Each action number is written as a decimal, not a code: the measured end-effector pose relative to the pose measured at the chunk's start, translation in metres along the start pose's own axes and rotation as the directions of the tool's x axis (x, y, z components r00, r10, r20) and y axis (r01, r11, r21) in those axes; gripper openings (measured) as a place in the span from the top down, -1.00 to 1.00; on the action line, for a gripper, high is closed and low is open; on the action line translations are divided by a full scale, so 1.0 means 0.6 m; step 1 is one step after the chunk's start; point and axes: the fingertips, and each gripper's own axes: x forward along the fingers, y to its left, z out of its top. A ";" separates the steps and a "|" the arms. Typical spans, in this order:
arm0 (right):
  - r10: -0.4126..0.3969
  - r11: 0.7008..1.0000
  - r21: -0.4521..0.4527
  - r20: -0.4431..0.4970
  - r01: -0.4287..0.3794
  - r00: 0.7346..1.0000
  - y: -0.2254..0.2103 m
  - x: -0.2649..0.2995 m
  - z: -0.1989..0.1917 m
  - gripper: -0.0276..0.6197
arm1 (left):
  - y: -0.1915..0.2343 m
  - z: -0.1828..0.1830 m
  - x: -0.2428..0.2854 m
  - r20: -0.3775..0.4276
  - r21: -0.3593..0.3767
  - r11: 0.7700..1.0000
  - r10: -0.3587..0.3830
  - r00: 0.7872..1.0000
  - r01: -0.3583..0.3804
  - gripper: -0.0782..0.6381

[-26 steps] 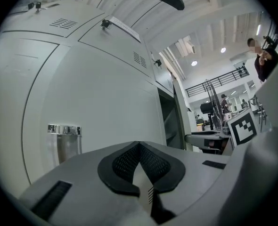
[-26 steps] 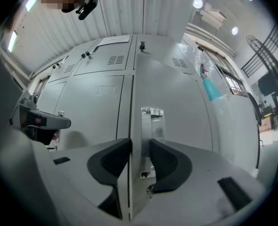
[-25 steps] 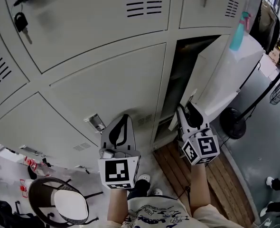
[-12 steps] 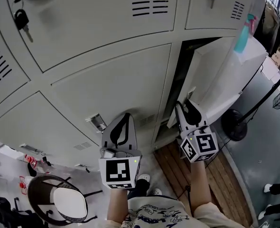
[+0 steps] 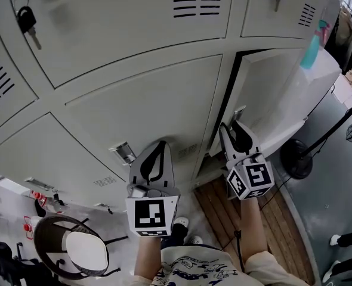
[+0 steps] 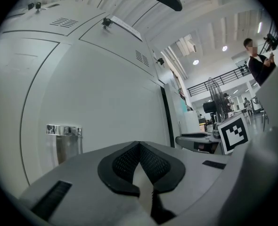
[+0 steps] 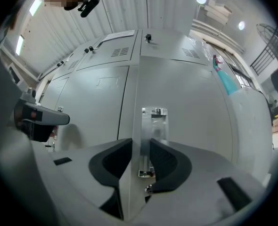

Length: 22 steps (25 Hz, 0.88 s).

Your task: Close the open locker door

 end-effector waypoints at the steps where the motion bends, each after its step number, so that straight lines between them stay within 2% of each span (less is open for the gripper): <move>1: 0.001 1.000 0.000 0.001 -0.001 1.000 0.000 0.002 0.000 0.61 | 0.000 -0.001 0.000 -0.001 0.000 1.000 0.001 1.000 -0.001 0.78; 22: 0.045 0.999 -0.001 -0.004 -0.045 0.999 0.005 0.028 -0.004 0.60 | 0.000 -0.005 0.003 -0.006 0.001 1.000 0.010 1.000 -0.010 0.78</move>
